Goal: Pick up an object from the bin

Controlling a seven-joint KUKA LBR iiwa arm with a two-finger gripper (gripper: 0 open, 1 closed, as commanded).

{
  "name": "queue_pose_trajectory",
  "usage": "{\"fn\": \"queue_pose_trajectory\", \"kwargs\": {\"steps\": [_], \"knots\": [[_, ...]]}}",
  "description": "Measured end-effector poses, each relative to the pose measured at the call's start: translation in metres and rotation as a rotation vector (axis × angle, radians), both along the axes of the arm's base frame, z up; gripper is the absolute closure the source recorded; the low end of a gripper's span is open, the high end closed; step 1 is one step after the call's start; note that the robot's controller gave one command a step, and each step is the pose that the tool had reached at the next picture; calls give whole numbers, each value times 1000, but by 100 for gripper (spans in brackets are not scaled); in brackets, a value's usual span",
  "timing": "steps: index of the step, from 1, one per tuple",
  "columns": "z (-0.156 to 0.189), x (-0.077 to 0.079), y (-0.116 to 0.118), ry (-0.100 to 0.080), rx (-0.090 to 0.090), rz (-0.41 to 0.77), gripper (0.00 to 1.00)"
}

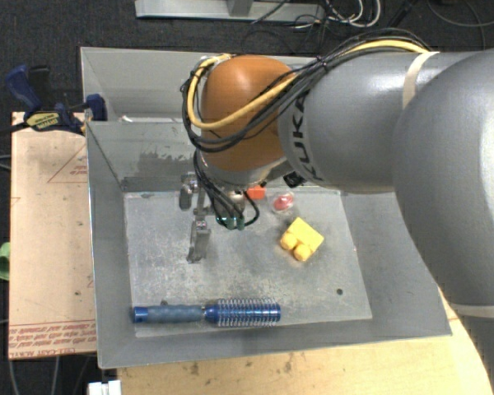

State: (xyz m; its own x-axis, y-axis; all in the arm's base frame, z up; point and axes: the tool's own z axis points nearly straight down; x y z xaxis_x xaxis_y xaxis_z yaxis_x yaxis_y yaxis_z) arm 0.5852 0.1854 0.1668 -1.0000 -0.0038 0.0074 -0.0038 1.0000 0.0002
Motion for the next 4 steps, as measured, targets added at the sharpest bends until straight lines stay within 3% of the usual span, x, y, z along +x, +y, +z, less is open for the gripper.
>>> {"fn": "queue_pose_trajectory", "kwargs": {"steps": [1,2,3,4], "knots": [[-53,-52,-72,1,-3,100,0],[-92,-81,-59,-19,3,182,0],[-92,-100,-31,-28,1,544,0],[-93,-100,-30,-20,6,680,0]]}}
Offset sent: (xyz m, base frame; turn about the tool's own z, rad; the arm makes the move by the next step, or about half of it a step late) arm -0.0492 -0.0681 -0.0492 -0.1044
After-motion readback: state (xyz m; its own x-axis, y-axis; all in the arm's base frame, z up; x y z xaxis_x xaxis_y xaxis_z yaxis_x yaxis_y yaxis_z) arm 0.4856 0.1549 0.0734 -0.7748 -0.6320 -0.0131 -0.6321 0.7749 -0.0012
